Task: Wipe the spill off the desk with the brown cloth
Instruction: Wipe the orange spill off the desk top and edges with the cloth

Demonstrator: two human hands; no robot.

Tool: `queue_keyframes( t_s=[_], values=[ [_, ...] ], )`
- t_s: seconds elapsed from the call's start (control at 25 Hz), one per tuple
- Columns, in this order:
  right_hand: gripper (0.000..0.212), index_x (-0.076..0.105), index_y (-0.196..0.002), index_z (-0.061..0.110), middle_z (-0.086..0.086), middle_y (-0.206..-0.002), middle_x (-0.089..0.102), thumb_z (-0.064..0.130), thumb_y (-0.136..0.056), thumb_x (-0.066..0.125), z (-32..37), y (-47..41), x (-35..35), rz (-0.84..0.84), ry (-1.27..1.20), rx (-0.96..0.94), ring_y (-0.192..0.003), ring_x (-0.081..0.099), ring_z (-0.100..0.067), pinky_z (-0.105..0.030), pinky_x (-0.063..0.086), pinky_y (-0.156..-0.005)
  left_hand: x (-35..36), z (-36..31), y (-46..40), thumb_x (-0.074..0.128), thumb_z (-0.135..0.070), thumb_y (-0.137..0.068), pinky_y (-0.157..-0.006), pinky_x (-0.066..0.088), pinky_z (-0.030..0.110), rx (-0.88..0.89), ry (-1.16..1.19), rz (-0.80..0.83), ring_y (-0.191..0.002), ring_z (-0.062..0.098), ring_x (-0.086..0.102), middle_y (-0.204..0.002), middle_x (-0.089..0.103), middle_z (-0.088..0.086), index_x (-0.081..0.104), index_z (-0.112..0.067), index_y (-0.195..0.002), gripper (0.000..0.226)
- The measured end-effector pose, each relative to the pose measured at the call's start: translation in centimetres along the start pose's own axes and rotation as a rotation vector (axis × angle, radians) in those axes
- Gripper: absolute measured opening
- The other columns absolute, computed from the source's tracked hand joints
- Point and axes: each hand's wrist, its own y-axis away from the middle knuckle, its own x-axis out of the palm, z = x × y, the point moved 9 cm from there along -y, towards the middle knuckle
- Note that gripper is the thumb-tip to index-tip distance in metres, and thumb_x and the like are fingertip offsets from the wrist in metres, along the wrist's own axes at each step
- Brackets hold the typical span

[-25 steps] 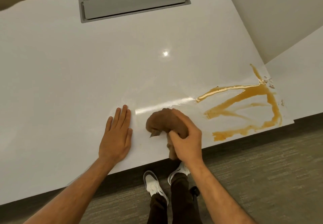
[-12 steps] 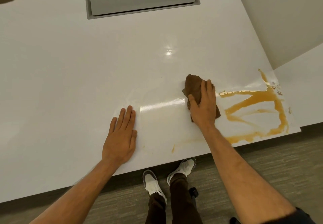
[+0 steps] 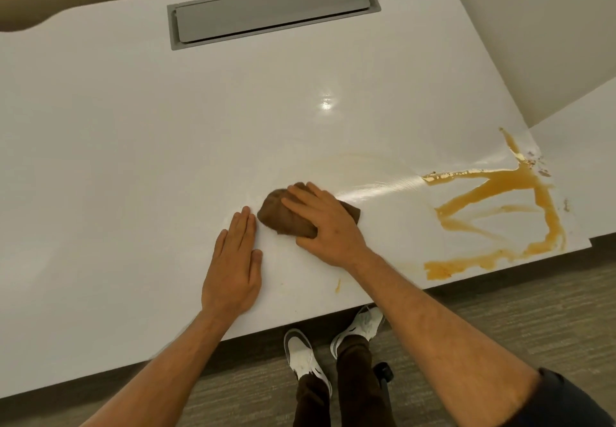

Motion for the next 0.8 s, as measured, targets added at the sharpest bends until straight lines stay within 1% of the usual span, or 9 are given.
queue_keyframes(
  t_s=[0.16,0.4,0.44,0.48,0.56,0.64,0.72,0.76,0.8],
  values=[
    [0.073,0.057,-0.146,0.022,-0.002,-0.16,0.045,0.016,-0.078,0.081,1.0,6.0,0.9,0.033,-0.007,-0.031,-0.152,0.033,-0.031,-0.054,0.031,-0.121,0.0,-0.2,0.0,0.023,-0.032,-0.105,-0.129,-0.005,0.028,0.029,-0.048,0.007,-0.161,0.017,0.003,-0.174,0.006,0.001,0.014,-0.009,-0.165,0.065],
    [0.05,0.072,-0.13,0.024,0.007,-0.146,0.06,0.021,-0.081,0.079,2.6,15.3,0.8,-0.041,-0.176,0.069,-0.145,0.046,-0.017,-0.047,0.04,-0.119,0.4,-0.3,0.1,0.019,-0.033,-0.106,-0.131,0.0,0.035,0.026,-0.1,0.006,-0.162,0.017,0.001,-0.175,0.004,0.003,0.011,-0.01,-0.166,0.065],
    [0.049,0.073,-0.128,0.027,0.011,-0.143,0.063,0.017,-0.08,0.079,2.3,15.9,0.1,-0.068,-0.261,0.133,-0.142,0.05,-0.012,-0.044,0.044,-0.117,0.4,-0.3,0.1,0.019,-0.032,-0.106,-0.131,0.001,0.036,0.022,-0.105,0.011,-0.162,0.017,0.0,-0.175,0.003,0.002,0.01,-0.01,-0.166,0.065],
    [0.056,0.073,-0.127,0.035,0.019,-0.14,0.064,0.009,-0.078,0.08,1.6,15.9,-0.9,-0.092,-0.37,0.233,-0.138,0.053,-0.006,-0.037,0.05,-0.111,0.4,-0.2,0.1,0.02,-0.032,-0.106,-0.131,0.002,0.037,0.019,-0.11,0.015,-0.162,0.017,-0.001,-0.175,0.002,0.002,0.009,-0.011,-0.166,0.065],
    [0.081,0.069,-0.125,0.05,0.027,-0.135,0.065,-0.011,-0.073,0.073,-0.2,14.8,-4.5,-0.241,-0.55,0.409,-0.129,0.058,-0.003,-0.02,0.056,-0.096,0.5,-0.2,0.1,0.02,-0.032,-0.107,-0.132,0.002,0.038,0.016,-0.122,0.022,-0.162,0.017,-0.001,-0.175,0.001,0.002,0.008,-0.011,-0.166,0.064],
    [0.08,0.068,-0.127,0.049,0.017,-0.131,0.069,-0.011,-0.075,0.065,-2.4,12.8,-9.4,-0.479,-0.563,0.476,-0.119,0.065,-0.005,-0.014,0.056,-0.087,0.5,-0.3,0.1,0.021,-0.031,-0.107,-0.132,0.002,0.038,0.016,-0.127,0.031,-0.162,0.017,-0.002,-0.175,0.0,0.002,0.008,-0.011,-0.166,0.064],
    [0.068,0.065,-0.133,0.041,0.011,-0.13,0.069,0.002,-0.078,0.064,-4.6,10.3,-14.0,-0.685,-0.433,0.519,-0.112,0.066,-0.002,-0.014,0.056,-0.086,0.5,-0.3,0.2,0.019,-0.032,-0.106,-0.132,0.002,0.039,0.018,-0.125,0.034,-0.162,0.017,-0.003,-0.175,-0.001,0.002,0.008,-0.011,-0.166,0.065],
    [0.063,0.062,-0.137,0.036,0.01,-0.132,0.066,0.007,-0.081,0.064,-5.8,8.9,-15.5,-0.736,-0.356,0.538,-0.113,0.064,-0.002,-0.017,0.056,-0.091,0.4,-0.3,0.2,0.017,-0.033,-0.106,-0.132,0.002,0.039,0.021,-0.119,0.035,-0.162,0.017,-0.003,-0.175,-0.001,0.002,0.008,-0.011,-0.166,0.065],
    [0.06,0.058,-0.141,0.029,0.008,-0.135,0.061,0.01,-0.084,0.063,-7.1,7.3,-16.0,-0.732,-0.286,0.566,-0.115,0.061,-0.007,-0.027,0.056,-0.098,0.4,-0.4,0.1,0.016,-0.034,-0.105,-0.131,0.002,0.038,0.024,-0.113,0.033,-0.162,0.017,-0.002,-0.175,0.0,0.002,0.009,-0.01,-0.166,0.066]
  ],
)
